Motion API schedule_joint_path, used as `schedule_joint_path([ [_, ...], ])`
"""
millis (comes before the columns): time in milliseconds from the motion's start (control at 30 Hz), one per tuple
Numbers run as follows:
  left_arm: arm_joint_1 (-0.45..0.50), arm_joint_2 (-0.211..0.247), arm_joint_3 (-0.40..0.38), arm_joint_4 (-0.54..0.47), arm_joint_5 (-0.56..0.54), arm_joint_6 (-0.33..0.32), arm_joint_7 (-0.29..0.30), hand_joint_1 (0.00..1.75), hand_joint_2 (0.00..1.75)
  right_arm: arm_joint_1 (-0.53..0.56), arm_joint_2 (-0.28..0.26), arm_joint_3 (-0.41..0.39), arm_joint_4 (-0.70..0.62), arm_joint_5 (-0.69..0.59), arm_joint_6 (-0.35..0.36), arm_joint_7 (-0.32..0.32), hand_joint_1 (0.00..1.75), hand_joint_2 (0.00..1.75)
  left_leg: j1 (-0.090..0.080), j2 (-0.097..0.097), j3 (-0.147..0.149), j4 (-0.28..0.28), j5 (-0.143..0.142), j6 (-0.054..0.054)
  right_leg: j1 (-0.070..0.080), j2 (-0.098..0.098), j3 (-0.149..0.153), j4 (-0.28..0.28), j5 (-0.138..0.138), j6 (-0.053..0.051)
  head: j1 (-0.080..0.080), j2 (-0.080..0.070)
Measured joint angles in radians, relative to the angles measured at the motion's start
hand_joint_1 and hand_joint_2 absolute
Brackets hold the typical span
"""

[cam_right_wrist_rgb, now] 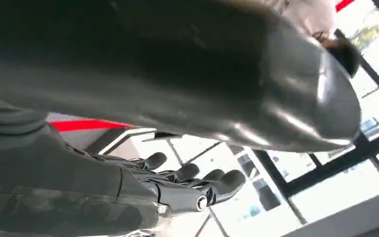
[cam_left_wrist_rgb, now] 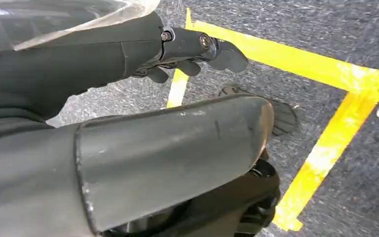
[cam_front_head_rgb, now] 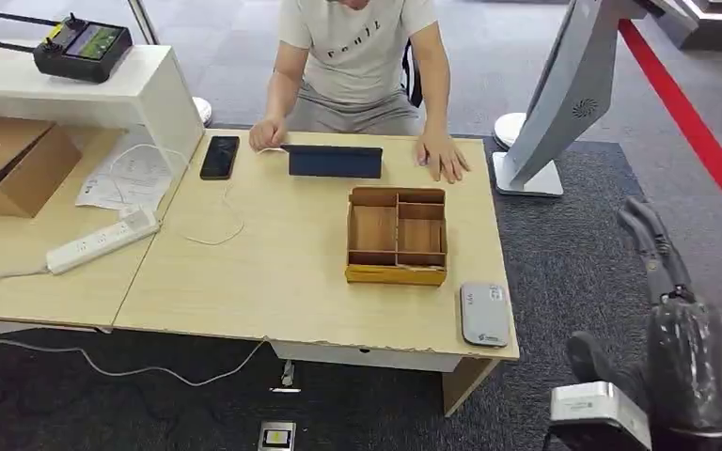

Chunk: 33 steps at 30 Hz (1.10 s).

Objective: Pass the card to the sensor for recognition and then transmit it.

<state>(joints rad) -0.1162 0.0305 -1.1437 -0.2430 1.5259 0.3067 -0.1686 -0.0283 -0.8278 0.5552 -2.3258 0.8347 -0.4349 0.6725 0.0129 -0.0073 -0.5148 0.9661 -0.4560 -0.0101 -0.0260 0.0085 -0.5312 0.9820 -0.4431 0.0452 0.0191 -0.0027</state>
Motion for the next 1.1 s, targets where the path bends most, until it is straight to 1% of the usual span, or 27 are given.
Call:
schedule_joint_path([
  [100,-0.002,-0.002,0.000,0.000,0.003,0.002,0.000,0.00,0.00,-0.065,0.022,0.070,0.037,-0.034,-0.003,0.000,0.00,0.00,0.000,0.000,0.000,0.000,0.000,0.000,0.000,0.000,0.000,0.000,0.000,0.000,0.000,0.000],
  [200,-0.002,-0.002,0.001,-0.001,0.003,0.002,0.000,0.00,0.00,-0.112,0.051,0.120,0.075,-0.052,-0.005,0.000,0.00,0.00,0.000,0.000,0.000,0.000,0.000,0.000,0.000,0.000,0.000,0.000,0.000,0.000,0.000,0.000],
  [300,-0.002,-0.002,0.001,-0.001,0.004,0.005,0.000,0.00,0.00,-0.138,0.071,0.158,0.101,-0.052,-0.007,0.000,0.00,0.00,0.000,-0.001,0.000,0.000,0.000,0.000,0.000,0.000,-0.001,0.000,0.000,0.000,0.000,0.000],
  [367,-0.002,-0.002,0.002,-0.001,0.005,0.001,-0.011,0.00,0.00,-0.143,0.083,0.171,0.115,-0.041,-0.026,-0.001,0.00,0.00,0.000,-0.001,-0.001,0.000,0.000,0.000,0.000,0.000,-0.001,0.000,0.000,0.000,0.000,0.000],
  [400,-0.002,-0.002,0.003,-0.001,0.006,-0.003,-0.017,0.00,0.00,-0.146,0.095,0.177,0.126,-0.043,-0.050,-0.008,0.00,0.00,0.000,-0.001,-0.001,0.000,0.000,0.000,0.000,0.000,-0.001,0.000,0.000,0.000,0.000,0.000],
  [433,-0.002,-0.002,0.008,-0.001,0.006,-0.006,-0.019,0.00,0.00,-0.153,0.112,0.184,0.142,-0.049,-0.070,-0.016,0.00,0.00,0.000,0.000,-0.001,0.000,0.000,0.000,0.000,0.000,-0.001,0.000,0.000,0.000,0.000,0.000],
  [500,-0.002,-0.002,0.020,-0.003,0.006,-0.015,-0.018,0.00,0.00,-0.175,0.159,0.201,0.197,-0.049,-0.054,-0.045,0.00,0.00,0.000,0.000,-0.001,-0.001,0.000,0.000,0.000,0.000,-0.001,0.000,0.000,0.000,0.000,0.000],
  [533,-0.003,-0.002,0.024,-0.005,0.006,-0.017,-0.013,0.00,0.00,-0.185,0.184,0.208,0.234,-0.030,-0.045,-0.058,0.00,0.00,0.000,0.000,-0.001,-0.001,0.000,0.000,0.000,0.000,-0.001,0.000,0.000,0.000,0.000,0.000],
  [567,-0.003,-0.002,0.025,-0.006,0.006,-0.020,-0.012,0.00,0.00,-0.189,0.208,0.212,0.270,-0.003,-0.041,-0.066,0.00,0.00,0.000,-0.001,0.000,-0.001,0.000,0.000,0.000,0.000,-0.001,0.000,0.000,0.000,0.000,0.000],
  [633,-0.002,-0.002,0.026,-0.008,0.006,-0.022,-0.006,0.00,0.00,-0.191,0.246,0.211,0.329,0.095,-0.032,-0.069,0.00,0.00,0.000,-0.004,-0.001,-0.001,0.001,-0.001,0.000,-0.002,-0.001,0.000,0.000,0.000,0.000,0.000],
  [700,-0.001,0.000,0.026,-0.008,0.006,-0.024,0.000,0.00,0.00,-0.190,0.273,0.195,0.374,0.172,0.018,-0.048,0.00,0.00,0.000,-0.004,-0.001,-0.001,0.002,-0.001,0.000,-0.002,0.000,0.000,0.000,0.000,0.000,0.000],
  [733,-0.001,0.002,0.026,-0.008,0.006,-0.029,0.003,0.00,0.00,-0.186,0.287,0.184,0.394,0.196,0.058,-0.027,0.00,0.00,0.000,-0.003,-0.001,-0.001,0.002,-0.001,0.000,-0.002,0.000,0.000,0.000,0.000,0.000,0.000],
  [767,-0.001,0.003,0.026,-0.008,0.006,-0.037,0.005,0.00,0.00,-0.181,0.298,0.173,0.412,0.202,0.086,-0.009,0.00,0.00,0.000,-0.004,-0.001,-0.001,0.002,-0.001,0.000,-0.002,-0.001,0.000,0.000,0.000,0.000,0.000],
  [867,0.000,0.009,0.026,-0.008,0.006,-0.055,0.014,0.00,0.00,-0.157,0.330,0.141,0.438,0.187,0.170,0.000,0.00,0.00,0.000,-0.004,-0.001,-0.001,0.001,-0.001,0.000,-0.002,-0.001,0.000,0.000,0.000,0.000,0.000],
  [1000,0.000,0.013,0.026,-0.008,0.006,-0.065,0.017,0.00,0.00,-0.150,0.368,0.113,0.479,0.189,0.229,-0.001,0.00,0.00,0.000,-0.003,-0.001,-0.001,0.001,-0.001,0.000,-0.002,-0.001,0.000,0.000,0.000,0.000,0.000],
  [1100,0.000,0.015,0.026,-0.008,0.006,-0.071,0.020,0.00,0.00,-0.151,0.386,0.103,0.511,0.198,0.267,-0.006,0.00,0.00,0.000,-0.003,-0.001,-0.001,0.001,-0.001,0.000,-0.002,-0.001,0.000,0.000,0.000,0.000,0.000],
])
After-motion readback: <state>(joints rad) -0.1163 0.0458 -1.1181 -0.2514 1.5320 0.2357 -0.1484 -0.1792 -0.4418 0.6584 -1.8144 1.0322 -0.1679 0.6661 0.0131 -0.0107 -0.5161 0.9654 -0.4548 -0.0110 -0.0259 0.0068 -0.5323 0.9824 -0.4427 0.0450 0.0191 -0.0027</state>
